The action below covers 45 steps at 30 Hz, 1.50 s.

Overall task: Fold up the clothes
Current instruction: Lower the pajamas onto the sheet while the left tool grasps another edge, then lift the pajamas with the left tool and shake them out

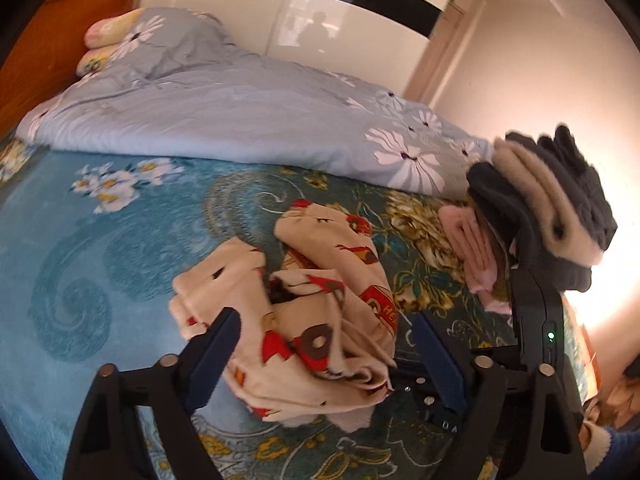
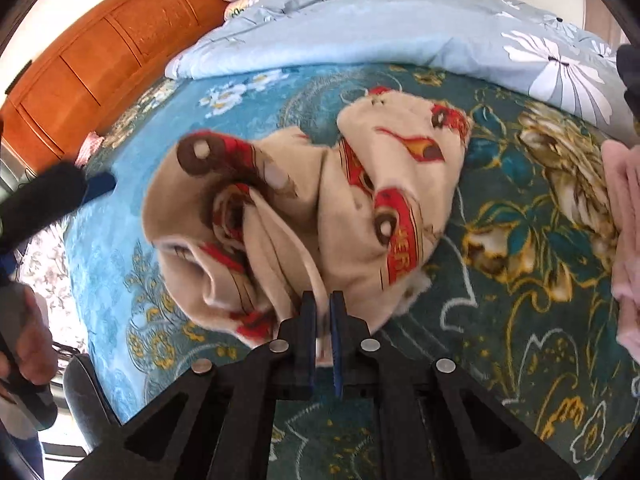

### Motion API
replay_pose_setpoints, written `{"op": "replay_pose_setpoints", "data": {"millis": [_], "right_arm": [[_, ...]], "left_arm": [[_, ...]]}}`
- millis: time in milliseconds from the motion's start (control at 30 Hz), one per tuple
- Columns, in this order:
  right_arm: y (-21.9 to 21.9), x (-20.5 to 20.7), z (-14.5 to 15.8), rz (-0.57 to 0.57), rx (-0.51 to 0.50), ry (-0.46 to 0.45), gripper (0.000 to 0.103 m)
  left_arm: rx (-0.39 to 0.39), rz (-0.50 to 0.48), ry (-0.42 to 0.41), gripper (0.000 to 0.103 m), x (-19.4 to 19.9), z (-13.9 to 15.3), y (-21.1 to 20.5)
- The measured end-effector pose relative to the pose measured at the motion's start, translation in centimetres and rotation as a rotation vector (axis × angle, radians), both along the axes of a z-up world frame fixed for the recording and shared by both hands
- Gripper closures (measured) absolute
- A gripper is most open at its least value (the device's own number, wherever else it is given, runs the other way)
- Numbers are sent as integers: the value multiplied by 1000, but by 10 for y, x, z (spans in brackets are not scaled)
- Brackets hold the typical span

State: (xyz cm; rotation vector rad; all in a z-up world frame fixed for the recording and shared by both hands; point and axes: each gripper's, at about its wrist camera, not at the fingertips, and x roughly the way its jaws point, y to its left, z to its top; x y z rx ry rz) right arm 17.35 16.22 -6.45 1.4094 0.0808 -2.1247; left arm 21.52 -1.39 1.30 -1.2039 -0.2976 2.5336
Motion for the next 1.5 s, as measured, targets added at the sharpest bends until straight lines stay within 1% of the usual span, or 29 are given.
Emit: {"op": "replay_pose_setpoints", "data": {"millis": [67, 100, 133, 167, 200, 233, 300, 367, 400, 500, 600, 767, 867, 1033, 1100, 1167, 1333, 1500], "right_arm": [[6, 3, -4, -5, -14, -10, 96], [8, 4, -5, -11, -24, -14, 96], [11, 4, -5, -17, -34, -18, 96], [13, 4, -6, -23, -44, -22, 96], [15, 4, -6, -28, -53, -26, 96], [15, 4, -6, -32, -59, -27, 96], [15, 4, -6, -39, -65, -27, 96], [16, 3, -6, -43, -68, -27, 96], [16, 3, -6, -44, -68, -24, 96], [14, 0, -5, -46, -65, -13, 96], [11, -4, -5, -46, -68, -16, 96], [7, -5, -4, -42, -85, -28, 94], [14, -7, 11, -108, -14, 72, 99], [29, -10, 40, -233, 123, 257, 99], [31, -12, 54, -275, 151, 319, 99], [35, -12, 70, -296, 148, 376, 99], [34, -5, 116, -289, 100, 503, 99], [32, 3, 162, -272, 41, 627, 99]], "left_arm": [[6, -15, -25, 29, -8, -4, 7], [14, -17, -42, 38, -12, -7, 9], [23, -15, -61, 48, -17, -10, 9], [31, -14, -81, 55, -21, -13, 9], [32, -9, -98, 67, -24, -16, 9], [24, -2, -108, 77, -27, -18, 10], [7, 8, -110, 81, -28, -20, 9], [-11, 7, -95, 86, -27, -18, 9], [-25, 6, -84, 91, -25, -17, 9], [-86, -1, -66, 92, -23, -13, 13], [-103, -9, -56, 92, -21, -12, 13], [-127, 6, -45, 92, -18, -9, 9], [-137, 4, -34, 92, -15, -7, 8], [-149, 5, -14, 92, -11, -4, 9], [-141, 2, -5, 92, -10, -1, 9], [-133, -3, 8, 92, -10, 2, 11], [-45, -31, 69, 92, -3, 24, 15], [-11, -36, 129, 91, 6, 51, 14]]}}
